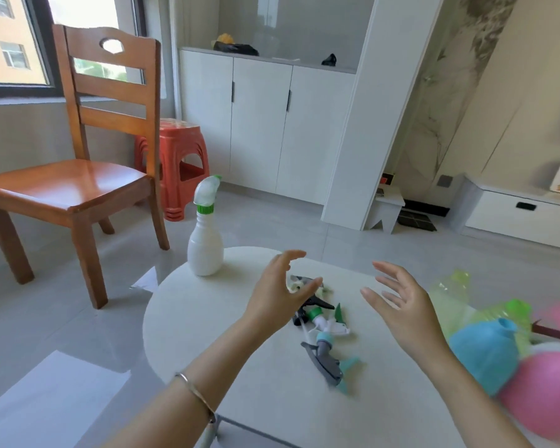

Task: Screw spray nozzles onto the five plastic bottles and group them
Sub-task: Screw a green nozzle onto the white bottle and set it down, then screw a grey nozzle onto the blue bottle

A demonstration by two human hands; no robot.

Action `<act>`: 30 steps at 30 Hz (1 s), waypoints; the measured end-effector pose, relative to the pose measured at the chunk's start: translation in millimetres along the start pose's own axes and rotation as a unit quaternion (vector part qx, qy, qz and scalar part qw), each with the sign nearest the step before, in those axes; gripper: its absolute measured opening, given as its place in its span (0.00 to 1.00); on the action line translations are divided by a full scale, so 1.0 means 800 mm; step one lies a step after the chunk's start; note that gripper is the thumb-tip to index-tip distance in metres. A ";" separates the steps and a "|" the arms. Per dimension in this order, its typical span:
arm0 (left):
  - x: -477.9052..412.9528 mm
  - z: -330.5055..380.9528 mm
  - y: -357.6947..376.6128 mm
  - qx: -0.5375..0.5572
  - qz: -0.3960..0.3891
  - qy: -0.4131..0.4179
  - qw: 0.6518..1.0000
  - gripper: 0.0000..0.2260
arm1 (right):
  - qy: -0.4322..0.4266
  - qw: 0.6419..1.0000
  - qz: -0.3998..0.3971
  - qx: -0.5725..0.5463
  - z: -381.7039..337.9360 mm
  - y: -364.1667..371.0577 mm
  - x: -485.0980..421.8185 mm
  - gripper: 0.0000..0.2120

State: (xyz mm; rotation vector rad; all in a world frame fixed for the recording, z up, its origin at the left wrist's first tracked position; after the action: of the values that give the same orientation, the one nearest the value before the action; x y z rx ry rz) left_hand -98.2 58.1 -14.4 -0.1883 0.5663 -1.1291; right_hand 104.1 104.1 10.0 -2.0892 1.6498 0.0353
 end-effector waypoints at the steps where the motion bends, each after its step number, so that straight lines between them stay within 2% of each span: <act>1: 0.002 0.007 0.021 0.006 -0.016 -0.002 1.000 0.22 | -0.005 1.000 0.017 0.004 0.006 -0.017 0.006 0.17; 6: 0.013 0.030 0.111 0.052 -0.064 -0.022 0.996 0.24 | 0.000 0.994 0.111 0.008 0.046 -0.084 0.028 0.17; 10: 0.018 0.040 0.168 0.068 -0.108 -0.029 0.991 0.27 | 0.024 0.989 0.148 0.005 0.074 -0.113 0.032 0.19; 13: 0.013 0.046 0.199 0.065 -0.128 -0.035 0.989 0.30 | 0.001 0.986 0.165 0.021 0.083 -0.127 0.036 0.20; 16: 0.008 0.051 0.224 0.059 -0.151 -0.025 0.986 0.34 | -0.040 0.977 0.192 0.083 0.086 -0.145 0.037 0.20; 18: 0.010 0.052 0.237 0.061 -0.152 -0.017 0.986 0.34 | -0.038 0.972 0.206 0.105 0.091 -0.159 0.033 0.21; 23: 0.019 0.045 0.257 0.070 -0.148 -0.022 0.986 0.33 | 0.062 0.983 0.154 0.079 0.118 -0.166 0.027 0.28; 30: 0.033 0.044 0.261 0.055 -0.172 0.002 0.984 0.35 | 0.113 0.979 0.142 0.095 0.137 -0.162 0.030 0.36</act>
State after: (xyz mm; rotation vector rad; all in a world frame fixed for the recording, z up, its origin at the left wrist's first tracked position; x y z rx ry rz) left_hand 94.5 119.5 -81.0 -0.1940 0.4837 -1.4923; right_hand 259.5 144.6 -49.9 -1.7550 1.9918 -0.2657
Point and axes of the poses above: each hand's wrist, its own x-axis away from the middle knuckle, its own y-axis out of the palm, z = x × y, the point moved 1 cm from there along -x, towards the middle knuckle, and after that the axes turned 1 degree about y, right-handed, at the moved point
